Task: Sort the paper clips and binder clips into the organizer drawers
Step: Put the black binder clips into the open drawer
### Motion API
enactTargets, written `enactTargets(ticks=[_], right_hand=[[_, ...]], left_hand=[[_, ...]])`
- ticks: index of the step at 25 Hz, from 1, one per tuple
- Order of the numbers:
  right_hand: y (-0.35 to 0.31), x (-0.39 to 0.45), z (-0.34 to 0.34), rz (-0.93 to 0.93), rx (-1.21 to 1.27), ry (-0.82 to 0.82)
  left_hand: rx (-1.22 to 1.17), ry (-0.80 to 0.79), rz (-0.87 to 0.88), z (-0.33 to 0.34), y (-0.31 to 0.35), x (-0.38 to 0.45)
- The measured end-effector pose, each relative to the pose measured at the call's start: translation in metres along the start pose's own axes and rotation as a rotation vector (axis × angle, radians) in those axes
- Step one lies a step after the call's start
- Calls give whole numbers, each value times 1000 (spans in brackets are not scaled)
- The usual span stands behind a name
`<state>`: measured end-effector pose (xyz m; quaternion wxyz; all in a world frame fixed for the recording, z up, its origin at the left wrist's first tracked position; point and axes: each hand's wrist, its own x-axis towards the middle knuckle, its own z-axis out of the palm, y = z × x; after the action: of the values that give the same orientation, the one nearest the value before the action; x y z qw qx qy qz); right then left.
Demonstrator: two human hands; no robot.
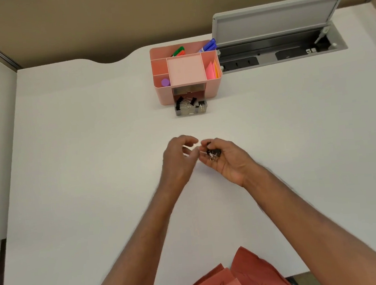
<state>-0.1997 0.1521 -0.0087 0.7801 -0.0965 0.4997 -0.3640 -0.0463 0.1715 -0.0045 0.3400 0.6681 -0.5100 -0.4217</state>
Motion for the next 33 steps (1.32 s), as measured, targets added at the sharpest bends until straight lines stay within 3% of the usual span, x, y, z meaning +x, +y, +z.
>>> enactTargets(ticks=[7,12,16,27,30,33], right_hand=[[-79,69,53,-343,-632,94],[-96,108,66,-790,-1557,119],[-78,124,55,-961,-1781,37],[-72,134,37,-1009,-1663,18],[-60,110,31,-996,-1294,159],[-38,92,30,-662,-529,377]], left_hand=[[-158,275,-121,-32,17,109],[-219,324,-242,-35,23,160],[-264,353,-271,-27,11,171],[-464,332,-309,-20,14,176],[-484,329,-288,-20,16,176],[-504,330,-286,-20,17,176]])
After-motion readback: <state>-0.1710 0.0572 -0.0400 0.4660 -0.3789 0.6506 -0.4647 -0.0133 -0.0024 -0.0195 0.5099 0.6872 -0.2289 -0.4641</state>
